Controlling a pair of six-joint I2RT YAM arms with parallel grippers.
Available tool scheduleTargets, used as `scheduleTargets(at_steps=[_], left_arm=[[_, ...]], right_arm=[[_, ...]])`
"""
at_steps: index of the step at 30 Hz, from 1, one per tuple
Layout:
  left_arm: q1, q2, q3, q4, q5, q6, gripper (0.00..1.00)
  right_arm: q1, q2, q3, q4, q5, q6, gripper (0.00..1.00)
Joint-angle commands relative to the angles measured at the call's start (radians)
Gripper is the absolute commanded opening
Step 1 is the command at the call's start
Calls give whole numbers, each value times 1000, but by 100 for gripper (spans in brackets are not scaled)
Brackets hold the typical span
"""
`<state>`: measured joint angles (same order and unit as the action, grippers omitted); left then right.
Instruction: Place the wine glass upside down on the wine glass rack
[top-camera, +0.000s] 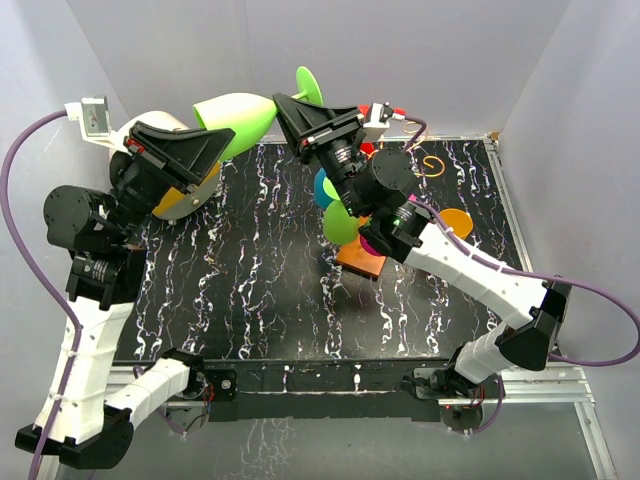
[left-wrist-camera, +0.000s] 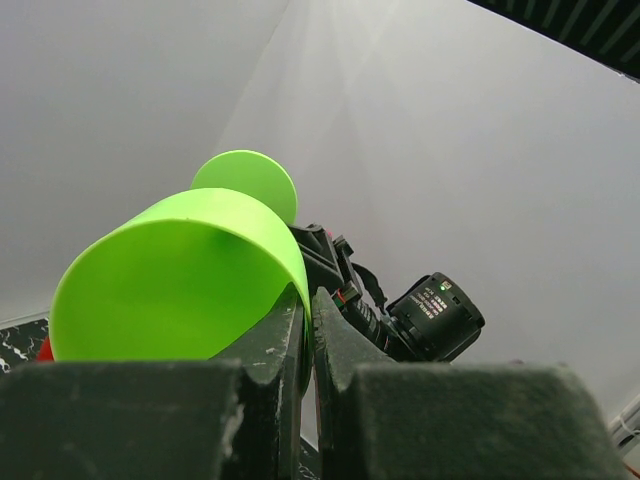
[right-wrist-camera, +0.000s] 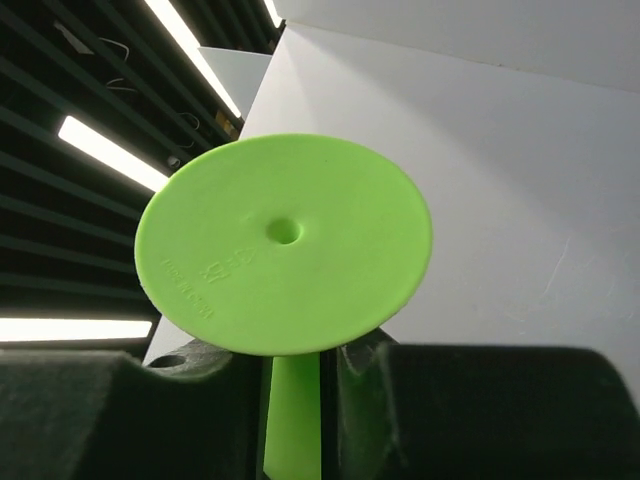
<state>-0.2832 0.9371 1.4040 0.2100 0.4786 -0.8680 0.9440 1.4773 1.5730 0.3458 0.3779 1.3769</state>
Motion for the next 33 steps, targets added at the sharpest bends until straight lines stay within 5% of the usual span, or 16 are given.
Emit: scheduleTargets(at_steps=[1,4,9,14,20,28,33], left_arm=[[5,-26,-10,56,21,-15,0],[5,-29,-14,52,22,-17,0],[5,-35,-18,23,22,-17,1],[5,-60,-33,-47,-2,-9,37],[6,-113,-57,-184,-63,48,62],[5,-212,-125,-287,-114,165,79],[5,-300,-179,-270,-168,237,79]], right_arm=[[14,-24,32,66,31,-34,10],[16,-23,26,74,33,-40,0],[16,-26,18,112,18,-90,0],[18,-44,-29,203,13,-170,0],[20,-79,-87,266,28,-290,0],[22,-159,-192,300,-21,-516,0],[22,-226,-249,299,-97,-661,0]])
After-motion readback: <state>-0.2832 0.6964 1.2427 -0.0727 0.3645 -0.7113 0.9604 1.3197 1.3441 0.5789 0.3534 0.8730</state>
